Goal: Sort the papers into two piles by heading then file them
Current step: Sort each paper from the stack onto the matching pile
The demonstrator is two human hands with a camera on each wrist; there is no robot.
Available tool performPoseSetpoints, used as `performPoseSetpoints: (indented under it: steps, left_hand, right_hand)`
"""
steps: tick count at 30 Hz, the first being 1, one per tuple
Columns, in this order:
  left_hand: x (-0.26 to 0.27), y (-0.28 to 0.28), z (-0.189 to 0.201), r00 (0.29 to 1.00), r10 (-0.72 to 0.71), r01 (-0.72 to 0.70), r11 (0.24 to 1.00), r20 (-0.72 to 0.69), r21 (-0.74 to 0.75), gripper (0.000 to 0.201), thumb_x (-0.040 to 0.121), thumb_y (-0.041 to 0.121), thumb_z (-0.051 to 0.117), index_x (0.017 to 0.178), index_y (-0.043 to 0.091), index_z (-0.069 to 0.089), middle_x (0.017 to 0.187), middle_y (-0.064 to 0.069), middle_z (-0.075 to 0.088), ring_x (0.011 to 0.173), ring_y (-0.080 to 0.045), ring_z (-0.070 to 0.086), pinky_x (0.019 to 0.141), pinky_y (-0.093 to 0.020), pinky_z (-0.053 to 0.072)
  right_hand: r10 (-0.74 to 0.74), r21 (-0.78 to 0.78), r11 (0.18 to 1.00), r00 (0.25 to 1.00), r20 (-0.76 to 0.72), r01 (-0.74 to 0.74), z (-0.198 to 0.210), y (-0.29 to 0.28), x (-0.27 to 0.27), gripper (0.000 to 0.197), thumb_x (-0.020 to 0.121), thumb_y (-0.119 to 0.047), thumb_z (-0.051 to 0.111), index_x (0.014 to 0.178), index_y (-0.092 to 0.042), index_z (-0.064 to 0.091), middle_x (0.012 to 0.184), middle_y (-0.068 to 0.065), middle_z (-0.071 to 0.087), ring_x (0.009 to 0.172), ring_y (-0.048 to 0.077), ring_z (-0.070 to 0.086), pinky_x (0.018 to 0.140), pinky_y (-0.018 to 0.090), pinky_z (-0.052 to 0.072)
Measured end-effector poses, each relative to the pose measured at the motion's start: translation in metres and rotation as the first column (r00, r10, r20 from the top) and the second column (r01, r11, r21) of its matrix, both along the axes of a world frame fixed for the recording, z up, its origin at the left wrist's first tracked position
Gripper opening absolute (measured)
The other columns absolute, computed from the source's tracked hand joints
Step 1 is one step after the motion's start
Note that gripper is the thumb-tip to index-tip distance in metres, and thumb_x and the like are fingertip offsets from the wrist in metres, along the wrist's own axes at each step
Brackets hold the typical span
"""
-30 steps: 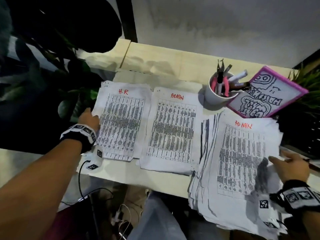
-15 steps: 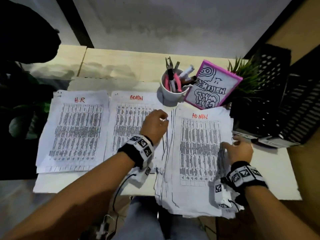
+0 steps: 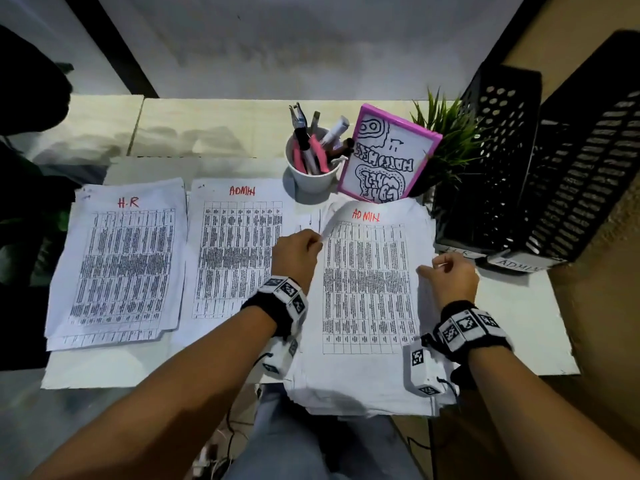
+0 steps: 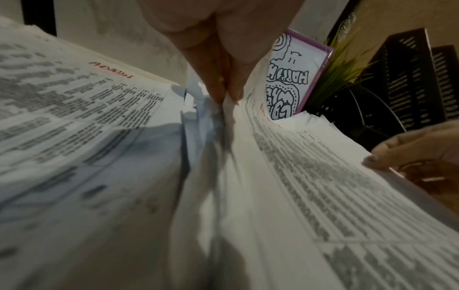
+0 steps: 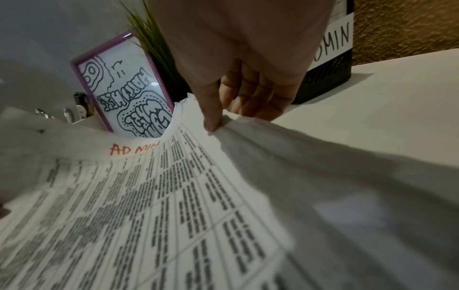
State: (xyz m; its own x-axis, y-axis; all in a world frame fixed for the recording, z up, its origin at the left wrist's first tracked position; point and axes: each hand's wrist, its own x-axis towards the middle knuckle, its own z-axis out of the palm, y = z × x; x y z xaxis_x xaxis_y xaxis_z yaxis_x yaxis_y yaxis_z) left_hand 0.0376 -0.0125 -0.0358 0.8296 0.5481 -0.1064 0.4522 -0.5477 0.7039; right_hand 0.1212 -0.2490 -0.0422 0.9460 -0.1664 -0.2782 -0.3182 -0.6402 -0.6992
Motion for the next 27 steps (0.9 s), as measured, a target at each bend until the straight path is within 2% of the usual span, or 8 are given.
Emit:
performPoseSetpoints:
  steps: [5, 8, 10, 15, 18, 20, 24, 27]
  left_hand:
    - [-0.026, -0.006, 0.004, 0.944, -0.142, 0.139, 0.99, 0.297, 0.03, 0.015, 0.083, 0.006, 0.069, 0.098, 0.006, 0.073, 0.098, -0.008, 0.074, 0.078, -0.015, 0.07, 0.074, -0.028, 0.056]
    - [-0.039, -0.013, 0.011, 0.925, -0.169, 0.212, 0.973, 0.341, -0.094, 0.014, 0.088, 0.002, 0.06, 0.099, 0.006, 0.068, 0.094, -0.006, 0.074, 0.061, 0.011, 0.059, 0.055, -0.008, 0.044]
    - [-0.044, -0.02, 0.017, 0.918, -0.197, 0.267, 0.948, 0.343, -0.171, 0.018, 0.092, -0.001, 0.051, 0.101, 0.006, 0.065, 0.101, -0.003, 0.072, 0.063, 0.019, 0.054, 0.056, 0.0, 0.035]
    - [-0.048, -0.029, 0.026, 0.918, -0.212, 0.317, 0.9, 0.334, -0.3, 0.031, 0.09, 0.008, 0.038, 0.092, 0.031, 0.059, 0.105, 0.005, 0.07, 0.099, -0.011, 0.065, 0.085, -0.021, 0.051]
    - [-0.037, -0.031, 0.03, 0.949, -0.013, 0.17, 0.863, 0.315, -0.475, 0.027, 0.086, 0.01, 0.039, 0.083, 0.016, 0.066, 0.088, -0.002, 0.073, 0.081, -0.023, 0.067, 0.07, -0.032, 0.053]
    - [-0.021, -0.027, 0.032, 0.956, 0.176, -0.02, 0.837, 0.234, -0.547, 0.022, 0.089, 0.016, 0.044, 0.083, 0.01, 0.064, 0.069, -0.007, 0.068, 0.062, -0.021, 0.062, 0.058, -0.032, 0.051]
    - [0.013, -0.007, 0.016, 0.988, 0.15, -0.153, 0.979, -0.032, -0.132, 0.035, 0.084, 0.037, 0.065, 0.102, 0.008, 0.055, 0.086, -0.005, 0.063, 0.077, -0.023, 0.059, 0.069, -0.033, 0.048]
    - [0.028, 0.001, 0.006, 0.983, 0.132, -0.146, 0.983, -0.125, -0.112, 0.046, 0.073, 0.032, 0.077, 0.102, 0.005, 0.053, 0.1, -0.012, 0.062, 0.089, -0.028, 0.059, 0.079, -0.039, 0.049]
  right_hand:
    - [0.004, 0.138, 0.99, 0.998, 0.056, -0.012, 0.006, -0.009, -0.005, 0.024, 0.077, -0.005, 0.071, 0.098, -0.011, 0.062, 0.071, -0.004, 0.052, 0.062, 0.006, 0.049, 0.057, 0.006, 0.041]
    - [0.044, 0.224, 0.973, 0.999, 0.012, -0.046, 0.009, -0.008, -0.007, 0.035, 0.076, 0.0, 0.071, 0.108, -0.011, 0.062, 0.084, 0.0, 0.058, 0.076, 0.014, 0.058, 0.083, 0.03, 0.052]
    - [0.036, 0.381, 0.925, 0.998, -0.06, -0.011, 0.01, -0.01, -0.008, 0.042, 0.071, 0.01, 0.069, 0.105, -0.013, 0.063, 0.096, 0.005, 0.065, 0.089, 0.02, 0.064, 0.087, 0.039, 0.054]
    - [-0.088, 0.626, 0.758, 0.979, -0.183, 0.185, 0.017, -0.014, -0.003, 0.035, 0.082, 0.009, 0.051, 0.07, -0.016, 0.071, 0.073, -0.004, 0.07, 0.063, 0.009, 0.065, 0.066, 0.024, 0.049]
    - [-0.071, 0.597, 0.783, 0.978, -0.194, 0.175, 0.023, -0.024, -0.003, 0.067, 0.088, 0.017, 0.039, 0.047, -0.028, 0.069, 0.047, -0.02, 0.061, 0.055, 0.002, 0.061, 0.056, 0.014, 0.049]
    - [-0.078, 0.595, 0.787, 0.983, -0.165, 0.162, 0.026, -0.026, -0.003, 0.056, 0.085, 0.017, 0.045, 0.051, -0.022, 0.066, 0.045, -0.019, 0.06, 0.05, -0.001, 0.06, 0.047, 0.01, 0.046]
    - [-0.095, 0.615, 0.769, 0.983, -0.156, 0.172, 0.028, -0.025, -0.004, 0.045, 0.08, 0.01, 0.045, 0.049, -0.018, 0.062, 0.047, -0.009, 0.06, 0.045, 0.006, 0.055, 0.041, 0.012, 0.04]
    - [-0.086, 0.585, 0.797, 0.987, -0.133, 0.148, 0.035, -0.022, -0.006, 0.049, 0.077, 0.022, 0.04, 0.055, -0.016, 0.062, 0.045, -0.014, 0.059, 0.047, -0.001, 0.054, 0.044, 0.013, 0.041]
